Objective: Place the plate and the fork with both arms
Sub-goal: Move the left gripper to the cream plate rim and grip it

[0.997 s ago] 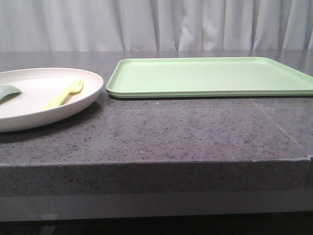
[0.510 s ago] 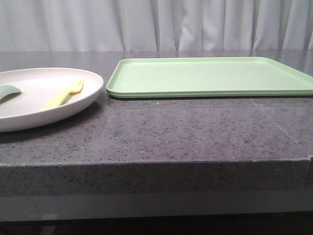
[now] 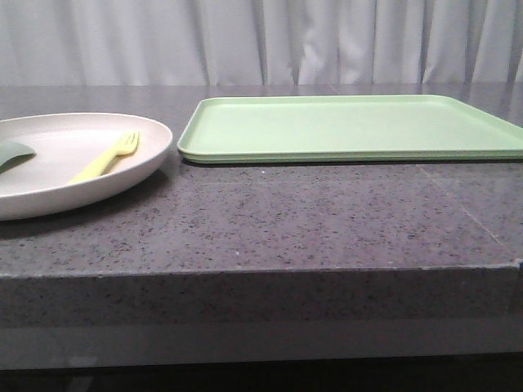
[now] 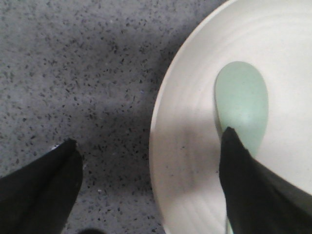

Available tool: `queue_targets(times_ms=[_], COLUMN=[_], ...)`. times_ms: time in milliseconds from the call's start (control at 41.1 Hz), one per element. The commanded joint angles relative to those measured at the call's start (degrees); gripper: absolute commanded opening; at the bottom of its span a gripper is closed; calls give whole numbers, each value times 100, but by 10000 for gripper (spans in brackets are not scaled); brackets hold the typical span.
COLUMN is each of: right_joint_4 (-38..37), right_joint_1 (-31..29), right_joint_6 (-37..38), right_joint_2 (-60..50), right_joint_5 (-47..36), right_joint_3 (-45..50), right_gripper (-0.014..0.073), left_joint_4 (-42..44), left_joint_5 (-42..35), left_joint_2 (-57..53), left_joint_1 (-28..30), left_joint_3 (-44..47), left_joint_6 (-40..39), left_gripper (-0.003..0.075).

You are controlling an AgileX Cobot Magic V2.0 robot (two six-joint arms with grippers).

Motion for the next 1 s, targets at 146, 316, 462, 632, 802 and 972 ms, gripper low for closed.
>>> queue_targets(times_ms=[146, 316, 462, 632, 802, 972], right_joint_4=[6, 6, 6, 6, 6, 6], right_joint_1=[-24, -24, -24, -24, -24, -24], right_joint_6=[-47, -47, -47, -47, -47, -47], right_joint_2=[36, 36, 36, 36, 36, 36], right_joint_5=[-397, -397, -397, -397, -397, -392], right_joint_3=[-202, -202, -202, -202, -202, -202], right_gripper=[624, 624, 624, 624, 624, 624], left_joint_4=[-57, -57, -123, -222, -245, -320], left_joint_5=[-198, -245, -220, -245, -245, -256], left_joint_2=[198, 349, 397, 358, 358, 347], left_joint_1=[-39, -39, -44, -44, -44, -44], left_joint_3=[-194, -194, -194, -194, -194, -194], left_joint_6=[25, 33, 33, 33, 33, 33], left_gripper=[547, 522, 430, 277, 61, -18])
